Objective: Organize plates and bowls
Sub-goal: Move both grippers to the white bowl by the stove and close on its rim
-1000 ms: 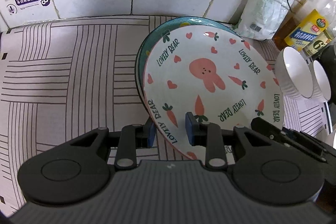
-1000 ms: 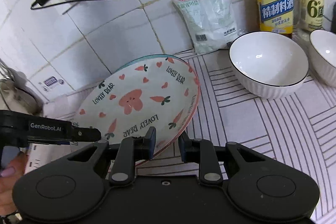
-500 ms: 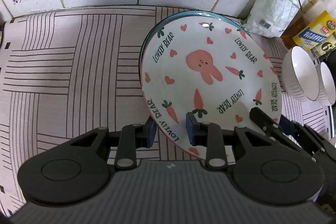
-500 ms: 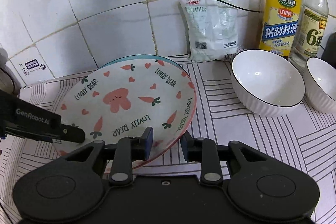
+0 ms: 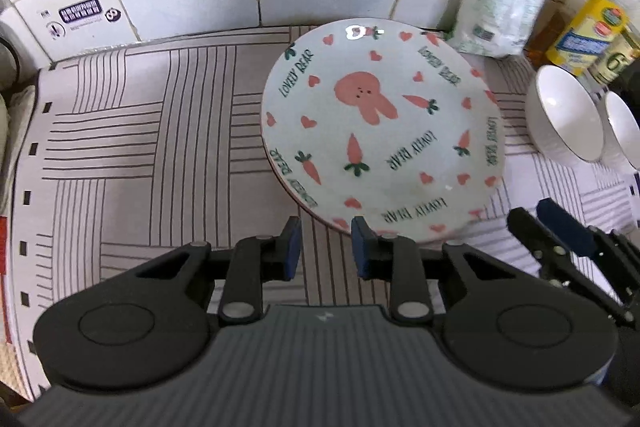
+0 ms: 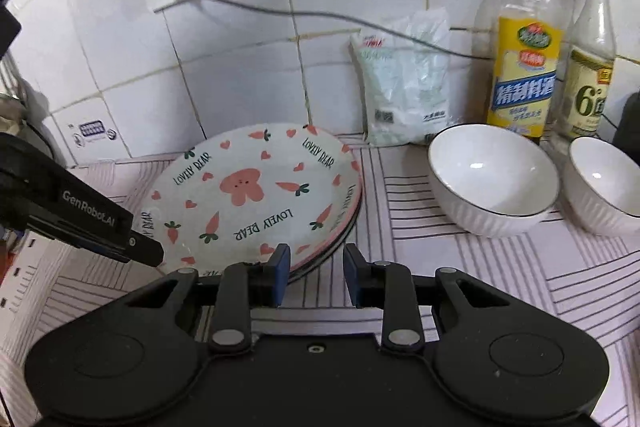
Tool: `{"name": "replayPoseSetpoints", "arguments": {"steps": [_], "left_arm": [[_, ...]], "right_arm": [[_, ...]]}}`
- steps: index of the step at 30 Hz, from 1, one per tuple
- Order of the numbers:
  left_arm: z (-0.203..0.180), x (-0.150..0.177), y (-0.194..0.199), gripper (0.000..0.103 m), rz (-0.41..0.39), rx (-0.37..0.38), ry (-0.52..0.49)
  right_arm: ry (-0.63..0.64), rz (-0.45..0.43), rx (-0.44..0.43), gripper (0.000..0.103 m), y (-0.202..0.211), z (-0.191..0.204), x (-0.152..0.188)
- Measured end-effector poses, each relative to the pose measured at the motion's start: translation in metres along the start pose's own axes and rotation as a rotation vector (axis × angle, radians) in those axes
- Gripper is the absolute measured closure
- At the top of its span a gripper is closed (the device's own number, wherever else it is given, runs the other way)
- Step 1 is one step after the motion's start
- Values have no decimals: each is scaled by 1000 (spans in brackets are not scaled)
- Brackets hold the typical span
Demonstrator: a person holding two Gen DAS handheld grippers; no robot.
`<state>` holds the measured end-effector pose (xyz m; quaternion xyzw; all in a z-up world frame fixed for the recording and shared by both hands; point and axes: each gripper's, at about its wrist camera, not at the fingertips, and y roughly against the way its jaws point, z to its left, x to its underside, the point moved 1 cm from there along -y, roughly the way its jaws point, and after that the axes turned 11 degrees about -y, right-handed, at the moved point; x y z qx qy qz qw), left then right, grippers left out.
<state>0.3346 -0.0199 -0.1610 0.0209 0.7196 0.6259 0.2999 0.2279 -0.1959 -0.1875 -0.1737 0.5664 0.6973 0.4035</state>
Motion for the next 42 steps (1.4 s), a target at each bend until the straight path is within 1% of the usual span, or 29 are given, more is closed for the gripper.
{"name": "replayPoseSetpoints", "arguments": {"steps": [3, 8, 11, 14, 18, 20, 24, 25, 26, 28, 30, 31, 32, 36, 37, 42], "left_arm": [[-13, 3, 17, 77, -14, 11, -31], [-47, 5, 44, 77, -27, 21, -102], [-73, 6, 58, 76, -30, 49, -152], [-102, 6, 68, 74, -39, 75, -218], [-143, 3, 73, 74, -42, 121, -293], [-165, 1, 73, 73, -39, 147, -325], [-205, -1, 69, 72, -32, 189, -385], [-216, -2, 67, 71, -31, 201, -398], [-223, -2, 64, 70, -29, 208, -403], [-238, -2, 59, 70, -30, 217, -413], [-251, 0, 55, 70, -53, 229, -414], [-256, 0, 53, 69, -61, 234, -415], [-261, 1, 51, 68, -65, 243, -419], [-282, 1, 42, 64, -75, 253, -427], [-288, 2, 39, 62, -75, 256, -429], [-311, 4, 24, 60, -58, 274, -427]], "right_arm": [[4, -17, -23, 70, 24, -10, -1], [106, -42, -29, 70, 66, -23, -4], [102, -54, -27, 69, 91, -39, -8], [90, -68, 1, 65, 116, -60, -9], [77, -97, 70, 60, 144, -92, -7], [61, -107, 104, 55, 154, -110, -6], [13, -105, 183, 51, 164, -143, 0], [5, -103, 205, 48, 166, -150, 2], [-4, -101, 229, 45, 168, -159, 3], [-19, -99, 260, 41, 171, -171, 6], [-38, -101, 289, 40, 174, -182, 10], [-50, -107, 302, 35, 176, -188, 13], [-67, -118, 318, 34, 177, -195, 15], [-135, -147, 379, 34, 179, -221, 21], [-145, -144, 383, 34, 178, -226, 22], [-196, -134, 379, 34, 173, -250, 29]]}}
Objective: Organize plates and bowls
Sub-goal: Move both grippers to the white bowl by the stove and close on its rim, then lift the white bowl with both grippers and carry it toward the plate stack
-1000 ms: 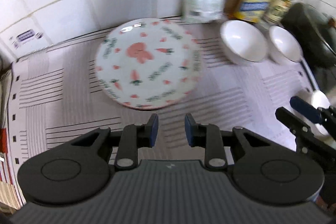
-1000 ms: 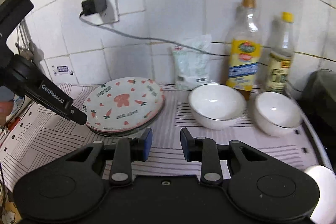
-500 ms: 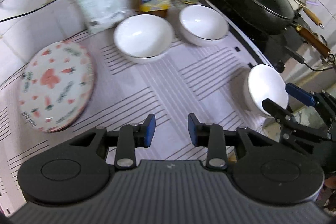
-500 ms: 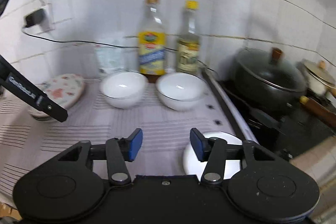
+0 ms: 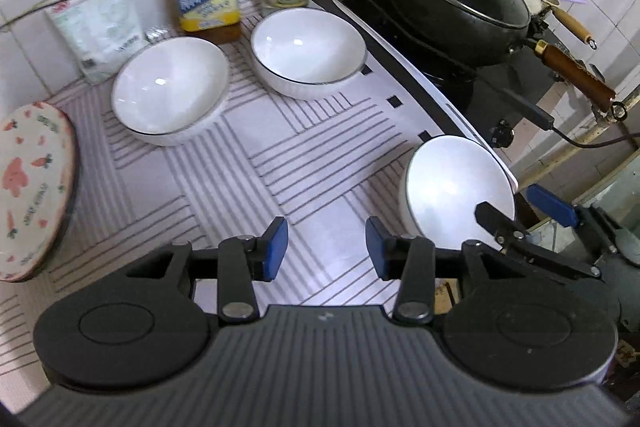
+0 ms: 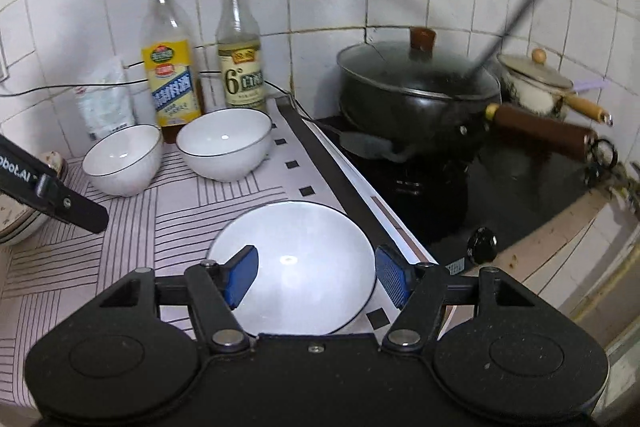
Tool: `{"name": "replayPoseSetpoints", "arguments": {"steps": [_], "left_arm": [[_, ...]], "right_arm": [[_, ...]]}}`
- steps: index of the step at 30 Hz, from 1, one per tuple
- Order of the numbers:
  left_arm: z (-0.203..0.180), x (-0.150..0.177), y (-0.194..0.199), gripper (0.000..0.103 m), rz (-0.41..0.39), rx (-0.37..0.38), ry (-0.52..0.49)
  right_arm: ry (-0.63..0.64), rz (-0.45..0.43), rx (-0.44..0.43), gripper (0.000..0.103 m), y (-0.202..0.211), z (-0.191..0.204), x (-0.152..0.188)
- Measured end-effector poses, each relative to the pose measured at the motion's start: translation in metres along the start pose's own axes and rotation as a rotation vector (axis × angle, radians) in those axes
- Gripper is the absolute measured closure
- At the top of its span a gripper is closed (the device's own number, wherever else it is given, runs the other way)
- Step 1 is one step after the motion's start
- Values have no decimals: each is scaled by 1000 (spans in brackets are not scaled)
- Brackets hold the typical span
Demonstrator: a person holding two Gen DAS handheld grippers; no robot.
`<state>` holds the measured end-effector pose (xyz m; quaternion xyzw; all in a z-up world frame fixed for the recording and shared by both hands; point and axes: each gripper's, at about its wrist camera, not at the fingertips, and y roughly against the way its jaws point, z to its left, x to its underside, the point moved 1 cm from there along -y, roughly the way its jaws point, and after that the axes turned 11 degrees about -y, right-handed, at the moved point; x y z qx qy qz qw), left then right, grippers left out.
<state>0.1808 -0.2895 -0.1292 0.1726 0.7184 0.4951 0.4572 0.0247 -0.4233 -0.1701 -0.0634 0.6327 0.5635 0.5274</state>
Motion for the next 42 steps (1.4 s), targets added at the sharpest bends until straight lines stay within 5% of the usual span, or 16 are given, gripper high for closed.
{"name": "replayPoseSetpoints", "arguments": {"steps": [7, 14, 21, 24, 26, 29, 34, 42], "left_arm": [[-22, -5, -35, 54, 10, 27, 16], [-37, -7, -58, 45, 38, 42, -9], [-46, -10, -73, 42, 40, 53, -10], [-49, -11, -82, 47, 44, 45, -15], [-50, -11, -87, 61, 48, 45, -18], [-49, -10, -99, 70, 47, 36, -18], [-43, -11, -101, 91, 45, 124, 33], [-33, -2, -88, 93, 128, 111, 51]], "right_arm": [[-158, 41, -22, 34, -19, -30, 6], [-373, 114, -41, 48, -32, -56, 10], [-384, 152, -30, 64, -37, -62, 13], [-411, 156, -55, 76, -39, -64, 14], [-410, 160, -67, 83, -40, -61, 13], [-355, 163, -33, 84, -43, -50, 11], [-337, 176, 6, 86, -51, -44, 9], [-342, 222, 13, 88, -51, -35, 9]]}}
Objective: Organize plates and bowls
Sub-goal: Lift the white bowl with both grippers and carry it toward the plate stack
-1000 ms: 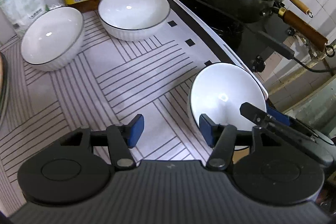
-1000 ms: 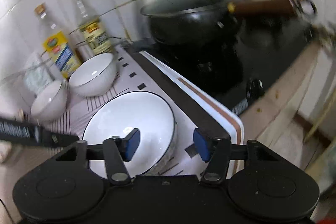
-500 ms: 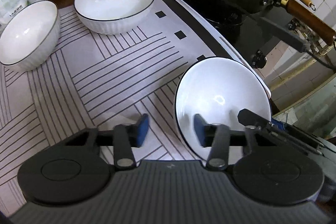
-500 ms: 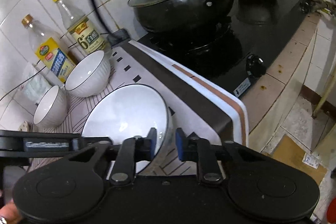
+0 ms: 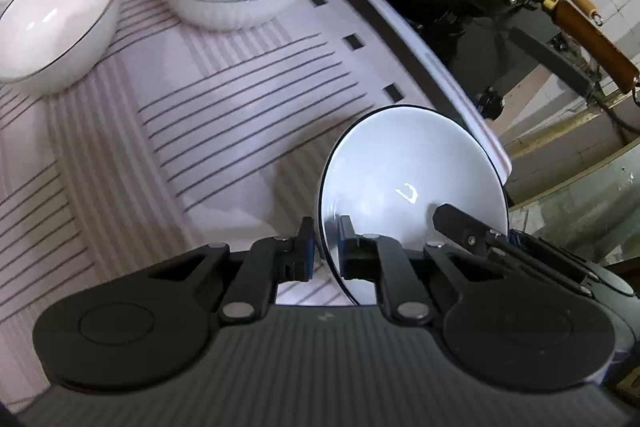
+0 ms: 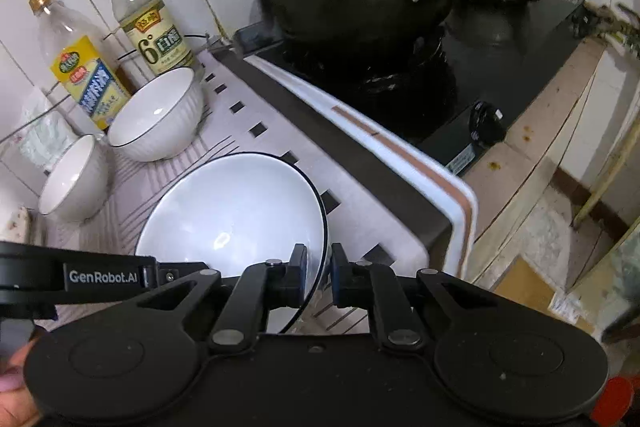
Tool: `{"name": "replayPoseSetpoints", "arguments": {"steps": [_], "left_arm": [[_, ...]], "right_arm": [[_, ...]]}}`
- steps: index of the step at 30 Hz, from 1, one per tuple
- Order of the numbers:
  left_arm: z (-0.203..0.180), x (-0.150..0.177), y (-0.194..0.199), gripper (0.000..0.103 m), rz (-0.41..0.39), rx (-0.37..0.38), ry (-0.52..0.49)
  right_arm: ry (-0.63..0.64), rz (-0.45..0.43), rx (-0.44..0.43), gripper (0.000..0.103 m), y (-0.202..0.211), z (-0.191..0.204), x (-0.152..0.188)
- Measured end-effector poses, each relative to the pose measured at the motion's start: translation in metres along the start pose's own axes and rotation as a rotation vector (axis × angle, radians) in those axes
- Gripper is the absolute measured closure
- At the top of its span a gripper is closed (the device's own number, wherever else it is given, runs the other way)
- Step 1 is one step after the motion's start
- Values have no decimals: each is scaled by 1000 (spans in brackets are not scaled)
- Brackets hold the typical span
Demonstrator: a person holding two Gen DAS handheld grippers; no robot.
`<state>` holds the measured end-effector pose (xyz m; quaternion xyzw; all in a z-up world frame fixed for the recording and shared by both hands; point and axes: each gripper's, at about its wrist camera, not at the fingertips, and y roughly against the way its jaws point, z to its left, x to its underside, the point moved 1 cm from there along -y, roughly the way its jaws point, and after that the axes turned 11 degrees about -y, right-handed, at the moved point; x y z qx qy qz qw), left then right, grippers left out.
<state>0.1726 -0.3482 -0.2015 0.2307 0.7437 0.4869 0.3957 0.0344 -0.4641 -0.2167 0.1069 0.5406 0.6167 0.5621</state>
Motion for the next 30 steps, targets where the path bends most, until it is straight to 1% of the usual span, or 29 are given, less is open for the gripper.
{"name": "replayPoseSetpoints", "arguments": {"steps": [2, 7, 10, 14, 20, 23, 27, 30], "left_arm": [[7, 6, 11, 93, 23, -12, 14], [29, 24, 42, 93, 32, -55, 57], [46, 35, 61, 93, 18, -70, 105], [65, 48, 79, 93, 12, -86, 171], [85, 64, 102, 92, 9, -114, 221], [96, 76, 121, 92, -13, -137, 255], [113, 93, 140, 92, -35, -165, 295], [133, 109, 148, 91, -35, -170, 355]], "right_arm": [[17, 24, -7, 88, 2, 6, 5], [86, 78, -50, 87, 11, 33, 16], [128, 112, -95, 86, 17, 52, 21], [170, 131, -158, 86, 24, 77, 27], [238, 166, -210, 86, 29, 108, 36], [283, 197, -228, 86, 32, 125, 41], [356, 217, -278, 86, 38, 150, 48], [413, 229, -314, 85, 41, 170, 58]]}}
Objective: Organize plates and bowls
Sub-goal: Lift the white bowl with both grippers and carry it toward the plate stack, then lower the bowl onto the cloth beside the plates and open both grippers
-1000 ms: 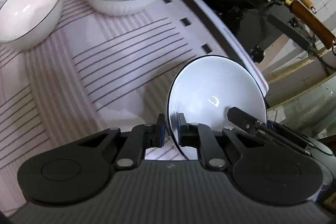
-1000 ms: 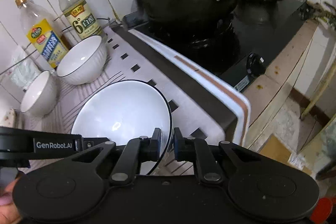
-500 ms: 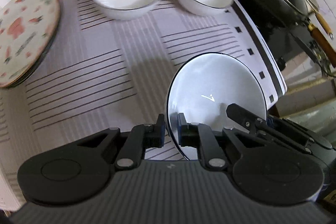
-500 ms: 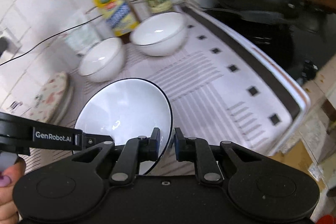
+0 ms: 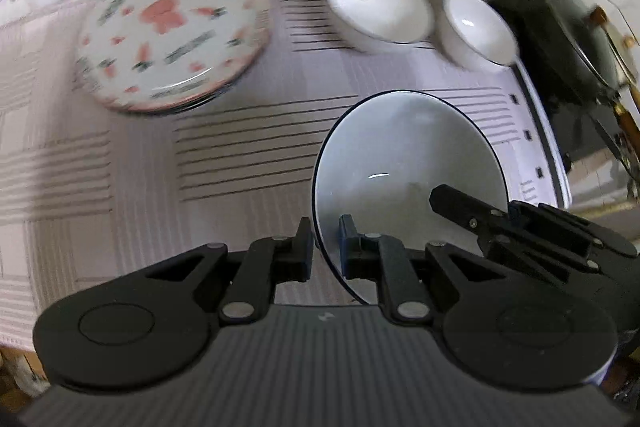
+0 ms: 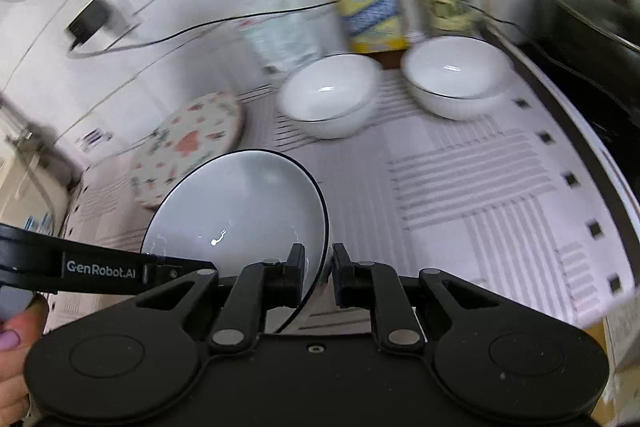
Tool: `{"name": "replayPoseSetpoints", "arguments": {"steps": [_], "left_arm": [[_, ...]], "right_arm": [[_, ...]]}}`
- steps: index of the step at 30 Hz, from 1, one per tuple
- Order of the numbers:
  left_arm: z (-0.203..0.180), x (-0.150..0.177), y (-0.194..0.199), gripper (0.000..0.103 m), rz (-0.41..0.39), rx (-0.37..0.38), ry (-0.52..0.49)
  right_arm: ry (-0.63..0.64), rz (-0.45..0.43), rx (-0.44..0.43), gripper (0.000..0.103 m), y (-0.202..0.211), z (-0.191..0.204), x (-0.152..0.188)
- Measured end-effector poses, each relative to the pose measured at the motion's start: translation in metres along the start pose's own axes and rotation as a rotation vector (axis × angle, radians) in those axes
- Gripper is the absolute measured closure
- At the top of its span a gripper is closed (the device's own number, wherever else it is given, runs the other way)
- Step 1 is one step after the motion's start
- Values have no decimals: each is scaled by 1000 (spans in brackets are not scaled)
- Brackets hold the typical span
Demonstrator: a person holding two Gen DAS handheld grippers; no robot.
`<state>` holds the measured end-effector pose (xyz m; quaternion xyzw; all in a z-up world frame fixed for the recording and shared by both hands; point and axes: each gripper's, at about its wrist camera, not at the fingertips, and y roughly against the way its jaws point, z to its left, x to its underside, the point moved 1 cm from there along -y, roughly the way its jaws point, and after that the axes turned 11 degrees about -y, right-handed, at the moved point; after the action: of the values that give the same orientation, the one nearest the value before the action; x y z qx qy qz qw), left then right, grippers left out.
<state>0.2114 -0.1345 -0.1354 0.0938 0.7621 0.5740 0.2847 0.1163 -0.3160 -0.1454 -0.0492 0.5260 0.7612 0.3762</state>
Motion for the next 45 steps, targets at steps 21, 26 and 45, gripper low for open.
{"name": "replayPoseSetpoints", "arguments": {"steps": [21, 26, 45], "left_arm": [[105, 35, -31, 87, 70, -99, 178], [107, 38, -38, 86, 74, -137, 158], [50, 40, 49, 57, -106, -182, -17]], "right_arm": [[174, 144, -149, 85, -104, 83, 22], [241, 110, -134, 84, -114, 89, 31], [400, -211, -187, 42, -12, 69, 23]]}}
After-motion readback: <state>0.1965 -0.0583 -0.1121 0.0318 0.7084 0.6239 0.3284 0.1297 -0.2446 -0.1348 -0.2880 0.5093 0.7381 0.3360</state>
